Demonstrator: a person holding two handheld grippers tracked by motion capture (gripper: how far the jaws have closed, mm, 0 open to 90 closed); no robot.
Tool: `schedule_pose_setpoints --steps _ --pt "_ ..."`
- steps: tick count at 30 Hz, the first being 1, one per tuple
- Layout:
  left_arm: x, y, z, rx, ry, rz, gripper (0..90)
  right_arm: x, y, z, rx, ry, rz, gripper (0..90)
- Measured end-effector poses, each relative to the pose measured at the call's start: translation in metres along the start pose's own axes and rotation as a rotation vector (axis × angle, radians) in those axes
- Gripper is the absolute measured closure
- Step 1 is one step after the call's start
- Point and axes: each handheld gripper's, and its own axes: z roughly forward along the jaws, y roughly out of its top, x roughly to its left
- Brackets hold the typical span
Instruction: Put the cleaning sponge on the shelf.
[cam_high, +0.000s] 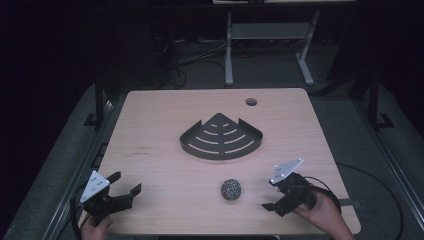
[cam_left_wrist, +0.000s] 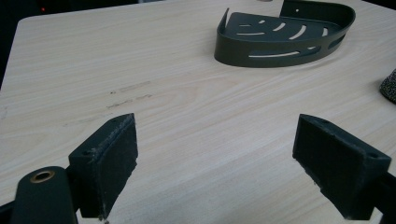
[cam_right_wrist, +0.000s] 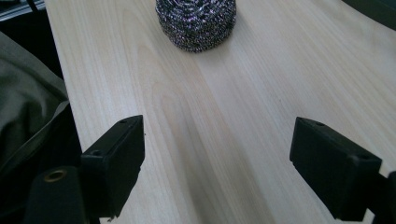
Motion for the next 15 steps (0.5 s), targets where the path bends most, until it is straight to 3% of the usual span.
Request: schedule_pose_setpoints --steps 15 --pt "-0.002 0.001 0.001 0.0 -0.009 0.009 13.2 0.002 0.014 0.009 0.017 0.023 -0.041 17.5"
